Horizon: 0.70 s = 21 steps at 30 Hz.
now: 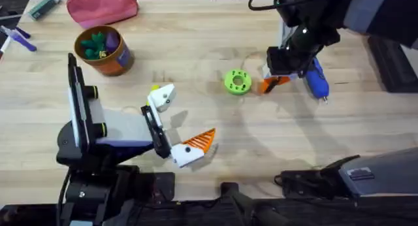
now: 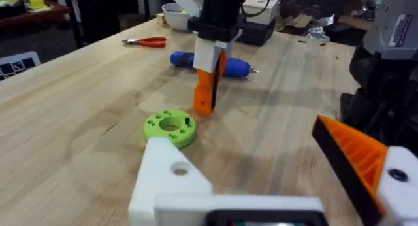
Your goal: Pick up the gripper from the table and insert it into the empty holder that is missing its gripper. Then pick up a screw, insert it into the mounting hole, and use the screwdriver to tighten it. Finally, clean up the table by picking up the vegetable and placing it into the bucket.
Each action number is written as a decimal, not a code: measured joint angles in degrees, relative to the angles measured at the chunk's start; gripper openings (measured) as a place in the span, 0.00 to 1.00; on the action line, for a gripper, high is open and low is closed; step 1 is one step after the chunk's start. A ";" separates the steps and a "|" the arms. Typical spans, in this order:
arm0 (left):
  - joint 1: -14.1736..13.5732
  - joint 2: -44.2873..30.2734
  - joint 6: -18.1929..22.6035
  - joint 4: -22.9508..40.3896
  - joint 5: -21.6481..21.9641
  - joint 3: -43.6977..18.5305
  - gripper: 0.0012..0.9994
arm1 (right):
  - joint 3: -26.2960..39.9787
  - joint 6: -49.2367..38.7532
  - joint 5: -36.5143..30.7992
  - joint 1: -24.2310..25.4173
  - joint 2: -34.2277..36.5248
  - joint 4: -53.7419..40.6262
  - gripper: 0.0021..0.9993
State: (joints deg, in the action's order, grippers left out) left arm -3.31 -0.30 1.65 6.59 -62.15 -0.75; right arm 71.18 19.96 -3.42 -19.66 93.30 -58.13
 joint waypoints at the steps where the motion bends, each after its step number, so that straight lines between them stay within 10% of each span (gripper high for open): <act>1: 0.00 0.00 0.00 0.00 0.00 0.00 0.95 | 0.00 -0.01 0.00 0.00 -0.03 -0.25 0.01; 21: 0.00 0.00 0.00 0.00 0.00 0.00 0.95 | -3.37 0.03 13.20 0.00 -26.46 13.35 0.01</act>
State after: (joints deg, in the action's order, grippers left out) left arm -3.30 -0.30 1.65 6.59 -62.15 -0.75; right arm 67.81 19.99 9.77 -19.66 66.84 -44.78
